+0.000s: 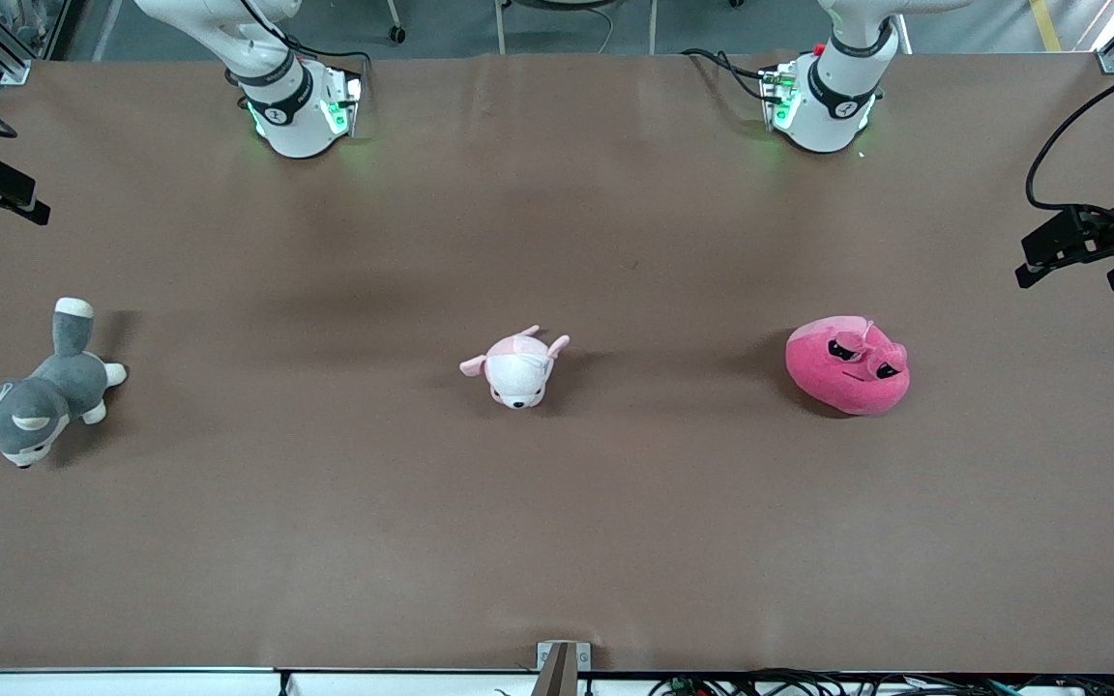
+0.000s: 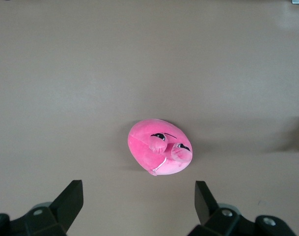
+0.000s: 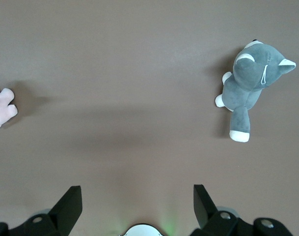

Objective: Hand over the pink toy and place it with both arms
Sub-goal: 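Move the left gripper toward the hot-pink plush toy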

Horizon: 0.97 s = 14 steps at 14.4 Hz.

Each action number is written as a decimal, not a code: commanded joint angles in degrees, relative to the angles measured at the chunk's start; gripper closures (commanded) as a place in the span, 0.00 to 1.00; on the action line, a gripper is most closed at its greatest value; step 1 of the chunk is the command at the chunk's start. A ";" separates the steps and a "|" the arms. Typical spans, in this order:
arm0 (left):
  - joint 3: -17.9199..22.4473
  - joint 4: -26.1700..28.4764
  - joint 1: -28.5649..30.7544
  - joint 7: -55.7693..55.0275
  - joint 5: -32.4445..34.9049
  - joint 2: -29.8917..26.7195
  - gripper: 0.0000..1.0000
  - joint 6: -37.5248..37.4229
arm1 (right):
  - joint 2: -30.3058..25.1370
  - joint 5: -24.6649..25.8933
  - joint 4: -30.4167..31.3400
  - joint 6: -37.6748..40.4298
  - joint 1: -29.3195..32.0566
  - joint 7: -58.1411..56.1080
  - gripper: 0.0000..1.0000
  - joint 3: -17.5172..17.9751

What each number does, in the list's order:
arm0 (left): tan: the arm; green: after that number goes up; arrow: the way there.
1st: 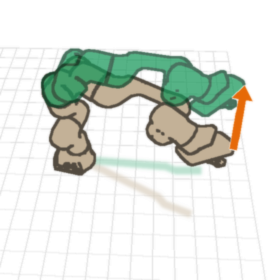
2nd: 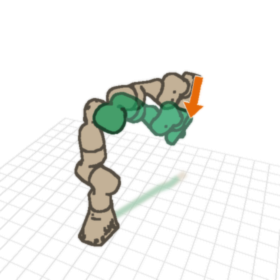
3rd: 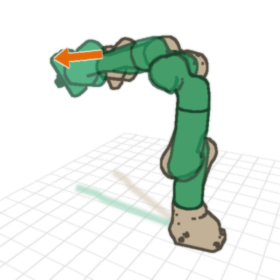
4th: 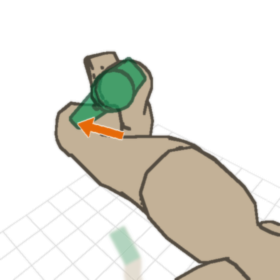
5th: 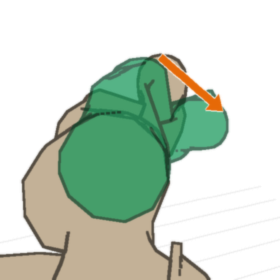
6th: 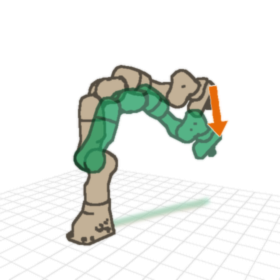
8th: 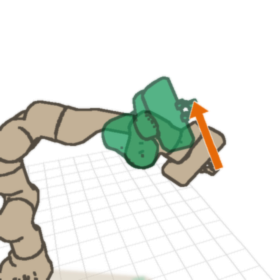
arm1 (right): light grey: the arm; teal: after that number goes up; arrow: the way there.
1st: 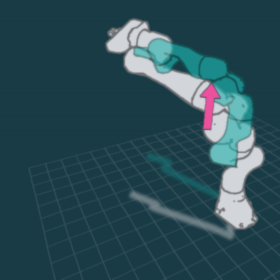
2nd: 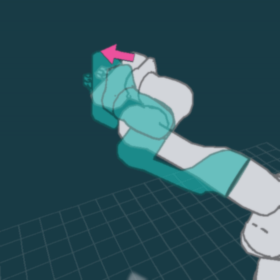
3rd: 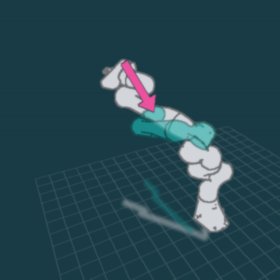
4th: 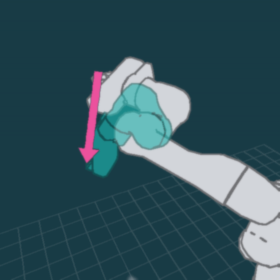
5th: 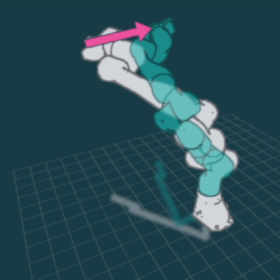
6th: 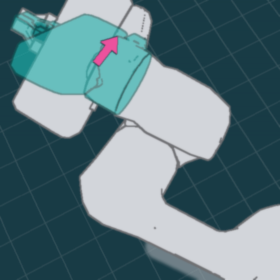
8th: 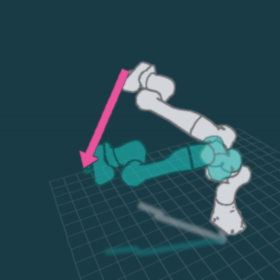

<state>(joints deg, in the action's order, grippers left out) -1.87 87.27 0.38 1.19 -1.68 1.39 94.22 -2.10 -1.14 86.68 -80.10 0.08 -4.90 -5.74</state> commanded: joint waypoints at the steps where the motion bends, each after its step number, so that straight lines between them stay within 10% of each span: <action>1: -0.06 -0.70 0.06 -0.14 0.37 0.19 0.00 -0.09 | -1.86 -0.80 1.73 -0.23 -0.25 0.68 0.00 -0.15; 14: -0.24 0.17 -0.73 -0.14 0.71 4.57 0.00 -1.39 | -1.77 -0.27 1.65 0.20 -0.08 0.33 0.00 -0.23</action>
<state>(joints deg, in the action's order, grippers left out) -2.18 87.62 -0.25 1.19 -1.68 4.43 94.02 -2.10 -1.14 86.68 -79.77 0.08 -4.90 -5.83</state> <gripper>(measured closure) 0.000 0.000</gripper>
